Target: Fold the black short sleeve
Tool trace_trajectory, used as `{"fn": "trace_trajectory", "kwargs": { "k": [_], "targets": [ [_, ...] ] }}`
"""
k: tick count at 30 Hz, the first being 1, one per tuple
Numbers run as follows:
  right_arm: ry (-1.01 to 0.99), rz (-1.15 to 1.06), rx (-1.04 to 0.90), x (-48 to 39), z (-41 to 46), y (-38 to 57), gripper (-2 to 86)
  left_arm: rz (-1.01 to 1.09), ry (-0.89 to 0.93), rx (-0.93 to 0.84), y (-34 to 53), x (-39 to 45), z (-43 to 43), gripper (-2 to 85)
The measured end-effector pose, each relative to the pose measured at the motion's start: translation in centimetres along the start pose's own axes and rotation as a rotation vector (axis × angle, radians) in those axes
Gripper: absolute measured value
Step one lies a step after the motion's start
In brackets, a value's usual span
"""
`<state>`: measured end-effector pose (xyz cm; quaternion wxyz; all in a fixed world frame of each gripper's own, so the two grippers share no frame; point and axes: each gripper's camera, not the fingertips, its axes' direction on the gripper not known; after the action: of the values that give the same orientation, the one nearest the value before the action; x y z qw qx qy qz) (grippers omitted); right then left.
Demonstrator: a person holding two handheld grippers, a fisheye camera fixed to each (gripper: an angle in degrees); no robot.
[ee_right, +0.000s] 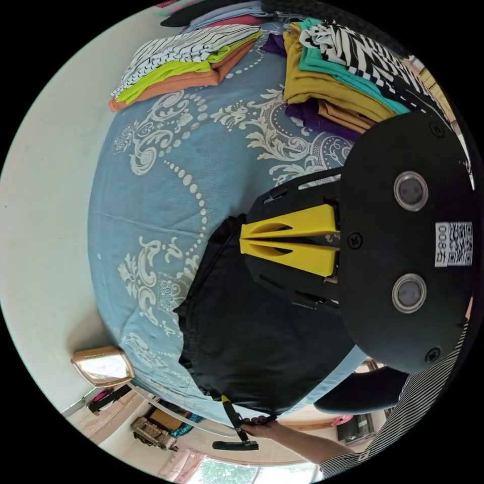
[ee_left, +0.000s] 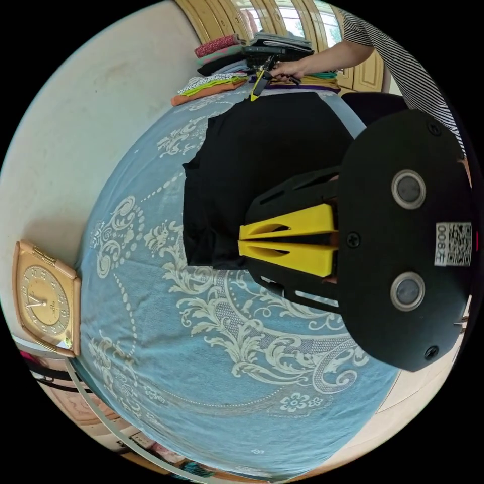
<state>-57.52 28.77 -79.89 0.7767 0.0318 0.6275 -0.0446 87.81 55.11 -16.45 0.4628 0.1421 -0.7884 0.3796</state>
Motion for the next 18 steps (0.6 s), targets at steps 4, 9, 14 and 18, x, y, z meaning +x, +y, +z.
{"fn": "trace_trajectory", "kwargs": {
  "k": [4, 9, 14, 18],
  "targets": [
    [-0.044, 0.014, 0.093, 0.1, -2.8, 2.1, 0.1, 0.003, 0.054, 0.027, 0.9, 1.3, -4.2, 0.1],
    [-0.185, -0.07, 0.052, -2.0, -4.7, 9.7, 0.0, 0.038, 0.054, 0.021, 5.9, 3.4, -9.1, 0.1],
    [-0.184, -0.051, -0.107, -3.0, -0.1, 16.4, 0.0, -0.079, 0.067, -0.089, 8.5, 2.5, -9.0, 0.2],
    [-0.248, 0.018, -0.072, -1.6, -0.3, 17.8, 0.0, -0.162, 0.119, -0.033, 7.9, 3.4, -11.8, 0.2]
  ]
}}
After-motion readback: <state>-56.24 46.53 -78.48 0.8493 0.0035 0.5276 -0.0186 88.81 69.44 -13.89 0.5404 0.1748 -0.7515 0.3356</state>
